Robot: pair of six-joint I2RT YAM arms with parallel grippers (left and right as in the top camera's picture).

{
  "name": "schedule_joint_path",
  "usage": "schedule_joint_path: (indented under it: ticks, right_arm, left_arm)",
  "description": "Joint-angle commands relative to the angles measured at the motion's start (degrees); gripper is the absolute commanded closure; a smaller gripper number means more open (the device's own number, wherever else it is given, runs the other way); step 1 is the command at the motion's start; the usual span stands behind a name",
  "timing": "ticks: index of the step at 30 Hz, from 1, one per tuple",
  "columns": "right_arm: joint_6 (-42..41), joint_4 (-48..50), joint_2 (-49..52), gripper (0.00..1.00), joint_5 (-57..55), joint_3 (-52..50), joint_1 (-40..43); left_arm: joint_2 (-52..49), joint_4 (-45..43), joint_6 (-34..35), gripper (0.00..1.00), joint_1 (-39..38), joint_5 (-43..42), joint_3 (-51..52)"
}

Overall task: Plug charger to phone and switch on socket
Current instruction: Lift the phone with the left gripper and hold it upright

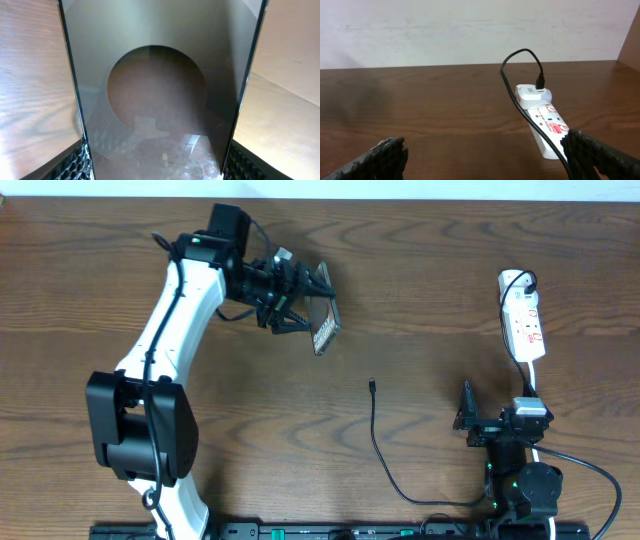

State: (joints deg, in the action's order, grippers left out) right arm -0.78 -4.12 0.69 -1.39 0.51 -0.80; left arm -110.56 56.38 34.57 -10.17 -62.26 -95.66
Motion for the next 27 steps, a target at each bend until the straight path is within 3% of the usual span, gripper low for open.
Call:
schedule_joint_path:
  ticks: [1, 9, 23, 27]
  right_arm:
    - [0.6, -0.1, -0.3, 0.01, 0.0, -0.2, 0.4]
    - [0.6, -0.1, -0.3, 0.01, 0.0, -0.2, 0.4]
    - [0.6, -0.1, -0.3, 0.01, 0.1, -0.2, 0.4]
    - [-4.6, 0.1, -0.3, 0.01, 3.9, -0.2, 0.4]
  left_arm:
    - [1.6, -0.1, 1.4, 0.32, 1.5, -13.1, -1.6]
    - [1.6, -0.1, 7.8, 0.32, 2.1, -16.7, -1.6]
    - [1.6, -0.1, 9.3, 0.32, 2.1, -19.6, -1.6]
    - [1.6, -0.1, 9.3, 0.32, 2.1, -19.6, -1.6]
